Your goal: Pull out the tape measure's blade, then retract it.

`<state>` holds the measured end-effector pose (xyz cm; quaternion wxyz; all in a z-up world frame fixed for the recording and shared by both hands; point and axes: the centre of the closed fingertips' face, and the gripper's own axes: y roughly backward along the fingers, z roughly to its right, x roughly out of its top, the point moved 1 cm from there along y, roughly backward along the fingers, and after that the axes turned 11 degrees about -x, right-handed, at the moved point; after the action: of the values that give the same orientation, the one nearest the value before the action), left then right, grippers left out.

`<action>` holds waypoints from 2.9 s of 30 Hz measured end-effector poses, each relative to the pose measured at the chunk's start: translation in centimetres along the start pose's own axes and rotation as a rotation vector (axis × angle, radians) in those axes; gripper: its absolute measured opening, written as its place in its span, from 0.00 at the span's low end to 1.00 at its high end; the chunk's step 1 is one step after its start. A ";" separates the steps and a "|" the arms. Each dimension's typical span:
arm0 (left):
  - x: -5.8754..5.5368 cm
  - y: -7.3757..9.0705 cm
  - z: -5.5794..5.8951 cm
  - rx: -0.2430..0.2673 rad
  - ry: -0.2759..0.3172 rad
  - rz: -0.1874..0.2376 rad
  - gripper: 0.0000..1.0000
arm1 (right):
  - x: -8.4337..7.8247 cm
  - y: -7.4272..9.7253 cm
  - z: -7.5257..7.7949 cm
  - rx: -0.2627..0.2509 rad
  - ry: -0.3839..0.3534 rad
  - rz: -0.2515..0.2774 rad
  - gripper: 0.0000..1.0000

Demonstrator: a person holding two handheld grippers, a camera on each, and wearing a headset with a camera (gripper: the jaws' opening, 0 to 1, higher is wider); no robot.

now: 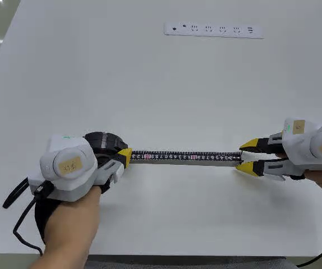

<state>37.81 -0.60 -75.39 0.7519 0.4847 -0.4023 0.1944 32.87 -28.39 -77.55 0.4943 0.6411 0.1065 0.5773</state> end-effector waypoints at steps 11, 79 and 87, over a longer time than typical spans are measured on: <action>0.0 -0.1 0.0 -0.002 0.004 -0.001 0.60 | -0.1 -0.4 -0.1 0.032 0.064 -0.003 0.14; 0.0 0.0 -0.1 -0.037 0.096 0.009 0.58 | 2.4 -2.3 -1.3 0.069 0.037 0.033 0.10; -0.1 0.0 -0.1 -0.037 0.100 0.007 0.57 | 3.6 -3.2 -1.9 0.081 0.045 0.046 0.10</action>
<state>37.82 -0.46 -75.47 0.7793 0.4590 -0.3693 0.2135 33.76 -23.35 -77.97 0.4520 0.6496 0.1260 0.5981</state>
